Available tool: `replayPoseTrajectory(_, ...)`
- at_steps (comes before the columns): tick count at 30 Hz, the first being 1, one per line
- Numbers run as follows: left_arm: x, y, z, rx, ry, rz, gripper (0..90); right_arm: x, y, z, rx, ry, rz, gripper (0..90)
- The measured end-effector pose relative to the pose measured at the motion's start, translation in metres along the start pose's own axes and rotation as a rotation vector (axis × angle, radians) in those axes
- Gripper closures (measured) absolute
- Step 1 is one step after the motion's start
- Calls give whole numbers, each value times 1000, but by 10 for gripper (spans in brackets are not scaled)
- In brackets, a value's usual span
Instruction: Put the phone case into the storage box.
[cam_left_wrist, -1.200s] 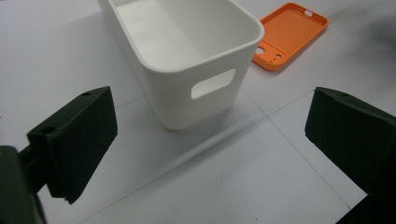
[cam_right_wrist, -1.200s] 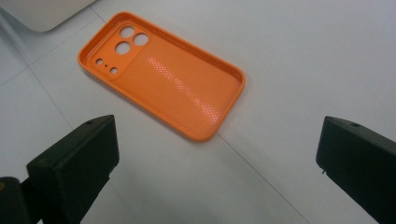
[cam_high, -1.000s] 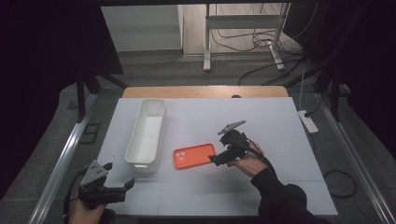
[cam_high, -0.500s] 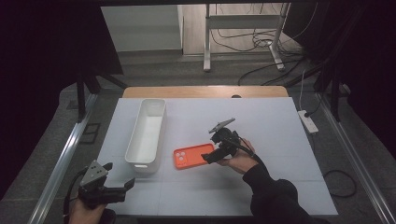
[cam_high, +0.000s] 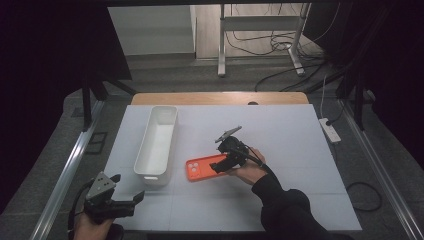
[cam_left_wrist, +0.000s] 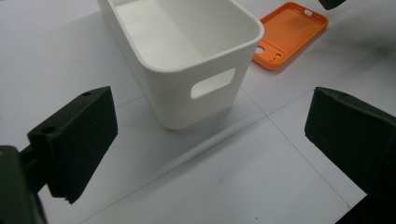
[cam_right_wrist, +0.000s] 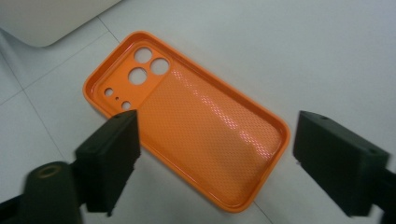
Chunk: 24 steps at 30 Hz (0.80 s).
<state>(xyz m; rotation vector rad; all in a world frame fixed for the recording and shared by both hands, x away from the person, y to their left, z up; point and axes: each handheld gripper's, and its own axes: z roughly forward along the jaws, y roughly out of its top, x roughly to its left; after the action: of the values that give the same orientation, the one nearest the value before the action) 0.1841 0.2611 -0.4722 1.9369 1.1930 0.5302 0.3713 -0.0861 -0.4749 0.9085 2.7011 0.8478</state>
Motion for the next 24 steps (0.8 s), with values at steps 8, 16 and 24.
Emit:
replayPoseTrajectory(8, 0, 0, 0, 1, -1, 1, 35, 2, 0, 1, 18, 40, -45, 613)
replayPoseTrajectory(16, 0, 0, 0, 1, -1, 2, 36, 1, -2, 7, 48, 80, -68, 894)
replayPoseTrajectory(24, 0, 0, 0, 1, -1, 2, 36, -2, -7, 15, 70, 67, -69, 894)
